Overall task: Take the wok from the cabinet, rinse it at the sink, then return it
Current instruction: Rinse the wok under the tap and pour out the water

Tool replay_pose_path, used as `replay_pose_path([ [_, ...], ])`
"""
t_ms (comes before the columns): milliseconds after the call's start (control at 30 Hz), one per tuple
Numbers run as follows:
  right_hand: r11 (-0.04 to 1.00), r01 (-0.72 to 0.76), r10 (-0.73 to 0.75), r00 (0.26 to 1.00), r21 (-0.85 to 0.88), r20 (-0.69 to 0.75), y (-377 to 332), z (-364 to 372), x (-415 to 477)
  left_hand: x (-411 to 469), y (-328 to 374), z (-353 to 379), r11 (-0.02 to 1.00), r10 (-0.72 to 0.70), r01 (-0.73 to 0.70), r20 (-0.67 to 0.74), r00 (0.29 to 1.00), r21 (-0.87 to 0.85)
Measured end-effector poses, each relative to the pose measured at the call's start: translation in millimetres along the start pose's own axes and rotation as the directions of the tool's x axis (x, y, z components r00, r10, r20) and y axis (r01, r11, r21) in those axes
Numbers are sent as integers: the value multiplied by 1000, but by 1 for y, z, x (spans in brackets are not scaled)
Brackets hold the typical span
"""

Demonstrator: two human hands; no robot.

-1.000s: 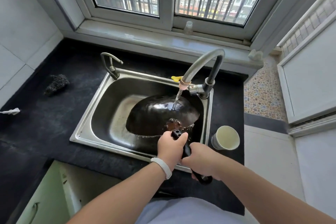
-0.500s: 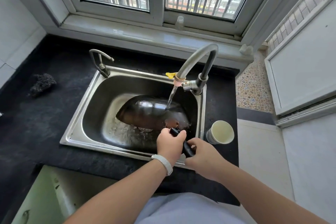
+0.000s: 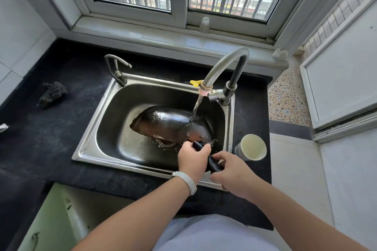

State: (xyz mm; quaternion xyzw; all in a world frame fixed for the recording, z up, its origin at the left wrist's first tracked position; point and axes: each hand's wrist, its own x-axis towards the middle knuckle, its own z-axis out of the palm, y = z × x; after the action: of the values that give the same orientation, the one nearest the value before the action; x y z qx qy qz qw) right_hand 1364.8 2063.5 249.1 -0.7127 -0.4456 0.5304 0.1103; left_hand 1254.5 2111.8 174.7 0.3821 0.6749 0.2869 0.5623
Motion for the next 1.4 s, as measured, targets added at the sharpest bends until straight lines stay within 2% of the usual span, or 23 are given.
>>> replay_pose_path([
  [633, 978, -103, 103, 995, 180, 11, 8, -7, -6, -7, 11, 9, 993, 2, -6, 29, 1000, 120],
  [900, 968, -92, 97, 995, 234, -10, 9, -14, -10, -9, 19, 16, 989, 33, -40, 52, 998, 141],
  [1400, 971, -19, 23, 1000, 239, -16, 6, -10, -4, -7, 19, 12, 999, 3, 0, 58, 998, -41],
])
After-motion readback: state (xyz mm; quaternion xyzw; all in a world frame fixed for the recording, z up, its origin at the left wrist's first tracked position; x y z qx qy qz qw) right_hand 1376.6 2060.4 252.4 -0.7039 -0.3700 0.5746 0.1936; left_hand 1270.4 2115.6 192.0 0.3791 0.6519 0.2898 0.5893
